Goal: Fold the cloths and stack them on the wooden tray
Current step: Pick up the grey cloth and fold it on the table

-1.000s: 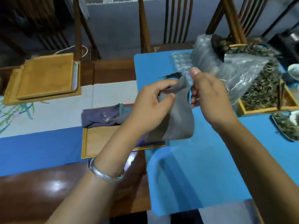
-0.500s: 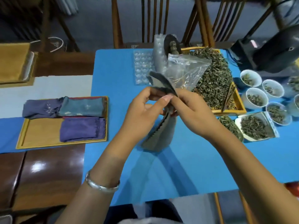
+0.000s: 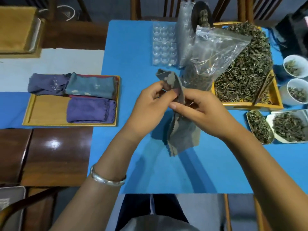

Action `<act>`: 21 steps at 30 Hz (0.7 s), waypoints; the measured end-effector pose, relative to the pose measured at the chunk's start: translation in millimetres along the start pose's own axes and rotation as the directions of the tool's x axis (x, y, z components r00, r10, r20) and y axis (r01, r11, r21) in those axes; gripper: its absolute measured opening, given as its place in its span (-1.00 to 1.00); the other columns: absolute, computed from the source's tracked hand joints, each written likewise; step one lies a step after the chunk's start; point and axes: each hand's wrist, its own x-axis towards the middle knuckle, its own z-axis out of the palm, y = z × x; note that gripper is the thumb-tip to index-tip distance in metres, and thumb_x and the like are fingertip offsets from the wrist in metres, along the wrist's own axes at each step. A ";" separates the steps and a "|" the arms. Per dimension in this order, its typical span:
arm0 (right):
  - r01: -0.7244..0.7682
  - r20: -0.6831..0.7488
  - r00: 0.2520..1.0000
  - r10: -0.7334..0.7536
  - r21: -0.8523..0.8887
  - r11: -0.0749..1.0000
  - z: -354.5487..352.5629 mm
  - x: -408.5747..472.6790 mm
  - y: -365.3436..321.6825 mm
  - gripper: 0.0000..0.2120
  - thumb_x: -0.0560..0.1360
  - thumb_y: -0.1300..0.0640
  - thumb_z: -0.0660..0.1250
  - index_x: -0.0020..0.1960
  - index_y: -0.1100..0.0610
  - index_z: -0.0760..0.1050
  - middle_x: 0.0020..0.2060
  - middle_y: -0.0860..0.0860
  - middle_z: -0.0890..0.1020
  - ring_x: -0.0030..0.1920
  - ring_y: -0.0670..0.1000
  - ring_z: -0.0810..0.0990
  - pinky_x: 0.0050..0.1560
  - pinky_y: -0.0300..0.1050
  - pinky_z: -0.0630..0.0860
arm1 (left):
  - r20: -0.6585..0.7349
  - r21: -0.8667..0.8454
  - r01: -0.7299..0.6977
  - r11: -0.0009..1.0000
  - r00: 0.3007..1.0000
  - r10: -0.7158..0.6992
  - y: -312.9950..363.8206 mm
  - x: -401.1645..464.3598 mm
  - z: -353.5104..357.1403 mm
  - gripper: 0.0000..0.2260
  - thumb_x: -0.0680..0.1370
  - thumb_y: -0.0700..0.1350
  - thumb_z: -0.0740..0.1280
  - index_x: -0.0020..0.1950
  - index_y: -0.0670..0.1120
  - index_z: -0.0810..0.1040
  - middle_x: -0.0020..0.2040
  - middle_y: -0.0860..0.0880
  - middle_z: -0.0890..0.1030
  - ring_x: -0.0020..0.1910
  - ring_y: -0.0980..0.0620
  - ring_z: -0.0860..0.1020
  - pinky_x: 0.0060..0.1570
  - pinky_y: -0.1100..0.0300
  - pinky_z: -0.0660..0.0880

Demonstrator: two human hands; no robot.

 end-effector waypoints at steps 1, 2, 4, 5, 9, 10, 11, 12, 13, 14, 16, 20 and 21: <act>0.002 0.002 1.000 -0.002 -0.012 1.000 1.8 1.0 -0.9 -0.59 0.53 0.00 0.29 -0.19 0.38 0.46 -0.33 0.30 0.50 -0.30 0.20 0.46 -0.24 0.22 0.39 | -0.007 0.006 0.008 1.000 1.000 -0.008 0.3 -0.3 -2.7 -0.91 0.46 -0.11 0.30 -0.21 0.02 0.58 -0.25 0.07 0.59 -0.19 0.15 0.53 0.05 0.00 0.52; 0.013 -0.004 1.000 -0.013 -0.030 0.999 3.4 2.2 -1.6 -0.62 0.54 0.02 0.28 -0.24 0.34 0.46 -0.35 0.26 0.49 -0.31 0.19 0.46 -0.26 0.20 0.38 | -0.011 0.023 0.007 1.000 1.000 -0.007 0.6 -0.6 -5.5 -0.92 0.44 -0.10 0.30 -0.23 0.03 0.56 -0.26 0.07 0.57 -0.19 0.13 0.52 0.08 -0.07 0.53; 0.042 -0.020 0.999 -0.044 -0.080 0.996 7.2 3.9 -1.6 -0.68 0.55 0.06 0.24 -0.37 0.07 0.45 -0.44 0.02 0.47 -0.38 -0.03 0.45 -0.33 0.02 0.34 | -0.013 0.085 -0.007 0.996 1.000 0.008 1.4 -2.0 -10.9 -0.94 0.44 -0.07 0.32 -0.23 0.00 0.52 -0.27 0.02 0.54 -0.18 0.07 0.50 0.09 -0.19 0.53; 0.050 -0.026 0.998 -0.053 -0.109 0.993 10.0 4.9 -2.3 -0.62 0.56 0.07 0.23 -0.43 -0.08 0.37 -0.49 -0.06 0.41 -0.41 -0.10 0.42 -0.36 -0.12 0.30 | -0.021 0.106 -0.014 0.994 1.000 0.016 1.0 -2.4 -13.0 -0.92 0.45 -0.06 0.31 -0.19 -0.04 0.54 -0.23 -0.06 0.56 -0.16 0.04 0.51 0.07 -0.22 0.53; -0.020 -0.085 0.996 0.012 -0.090 0.996 19.7 1.5 -2.7 -0.53 0.58 0.01 0.19 -0.47 0.03 0.16 -0.57 -0.06 0.25 -0.51 -0.14 0.28 -0.45 -0.33 0.16 | -0.128 0.012 0.012 1.000 0.992 -0.010 -6.2 -3.8 -27.1 -0.88 0.56 -0.13 0.24 -0.12 0.00 0.56 -0.15 -0.20 0.58 -0.15 -0.06 0.52 0.01 -0.28 0.49; -0.034 -0.129 0.991 0.025 -0.065 0.997 19.9 -0.8 -2.4 -0.51 0.58 0.04 0.20 -0.48 0.04 0.15 -0.57 -0.11 0.31 -0.52 -0.18 0.31 -0.45 -0.37 0.19 | -0.169 0.014 0.023 1.000 0.985 -0.020 -7.3 -4.3 -32.4 -0.87 0.56 -0.10 0.23 -0.15 -0.04 0.52 -0.15 -0.20 0.54 -0.15 -0.06 0.49 0.00 -0.28 0.49; -0.045 -0.185 0.982 0.034 -0.057 0.997 18.9 -3.3 -1.6 -0.50 0.59 0.09 0.22 -0.49 0.02 0.13 -0.55 -0.18 0.38 -0.50 -0.25 0.36 -0.43 -0.42 0.22 | -0.213 0.032 0.034 0.999 0.977 -0.027 -8.6 -5.1 -37.7 -0.83 0.56 -0.06 0.21 -0.14 -0.12 0.48 -0.15 -0.17 0.51 -0.15 -0.05 0.47 -0.02 -0.27 0.50; -0.057 -0.254 0.967 0.038 -0.069 0.996 16.4 -5.5 -3.6 -0.48 0.59 0.14 0.22 -0.49 -0.01 0.12 -0.54 -0.22 0.41 -0.46 -0.31 0.41 -0.40 -0.46 0.25 | -0.246 0.048 0.046 0.998 0.969 -0.033 -8.3 -6.0 -44.3 -0.77 0.56 -0.03 0.20 -0.12 -0.20 0.43 -0.15 -0.14 0.50 -0.16 -0.04 0.47 -0.09 -0.23 0.52; -0.073 -0.327 0.944 0.038 -0.095 0.993 13.0 -7.9 -5.3 -0.49 0.59 0.14 0.22 -0.49 -0.01 0.13 -0.55 -0.20 0.38 -0.42 -0.33 0.43 -0.37 -0.47 0.25 | -0.263 0.050 0.048 0.998 0.964 -0.033 -8.0 -6.8 -51.1 -0.77 0.58 -0.03 0.19 -0.09 -0.21 0.40 -0.17 -0.13 0.49 -0.20 -0.03 0.50 -0.22 -0.14 0.58; -0.097 -0.396 0.918 0.038 -0.129 0.987 8.8 -10.7 -6.8 -0.51 0.59 0.11 0.20 -0.49 0.03 0.16 -0.52 -0.18 0.34 -0.39 -0.31 0.43 -0.35 -0.43 0.24 | -0.268 0.046 0.042 0.998 0.963 -0.028 -6.2 -7.5 -57.9 -0.81 0.60 -0.06 0.17 -0.10 -0.16 0.39 -0.21 -0.12 0.51 -0.25 0.00 0.55 -0.34 0.02 0.59; -0.163 -0.511 0.857 0.063 -0.153 0.975 -1.4 -17.1 -11.6 -0.54 0.60 0.04 0.15 -0.43 0.20 0.25 -0.45 -0.01 0.37 -0.36 -0.17 0.39 -0.32 -0.20 0.24 | -0.284 0.069 0.019 0.997 0.959 0.001 5.5 -11.4 -70.9 -0.84 0.64 -0.10 0.15 -0.14 -0.02 0.40 -0.27 0.01 0.55 -0.35 0.09 0.57 -0.42 0.20 0.55; -0.198 -0.684 0.712 0.157 0.018 0.980 -26.0 -28.8 -30.2 -0.57 0.62 0.00 0.13 -0.30 0.28 0.28 -0.39 0.10 0.33 -0.37 -0.10 0.27 -0.39 -0.21 0.22 | -0.326 0.123 -0.086 0.989 0.937 0.122 37.7 -15.8 -91.5 -0.80 0.64 -0.13 0.14 -0.10 -0.19 0.44 -0.17 -0.07 0.52 -0.15 0.06 0.47 -0.13 0.14 0.42; -0.175 -0.707 0.685 0.175 0.073 0.982 -32.4 -30.6 -34.5 -0.60 0.61 0.00 0.13 -0.25 0.29 0.34 -0.34 0.08 0.38 -0.33 -0.12 0.31 -0.35 -0.23 0.26 | -0.327 0.150 -0.104 0.983 0.933 0.148 46.4 -15.7 -95.1 -0.80 0.64 -0.13 0.14 -0.06 -0.24 0.43 -0.14 -0.11 0.48 -0.13 0.08 0.44 -0.13 0.18 0.38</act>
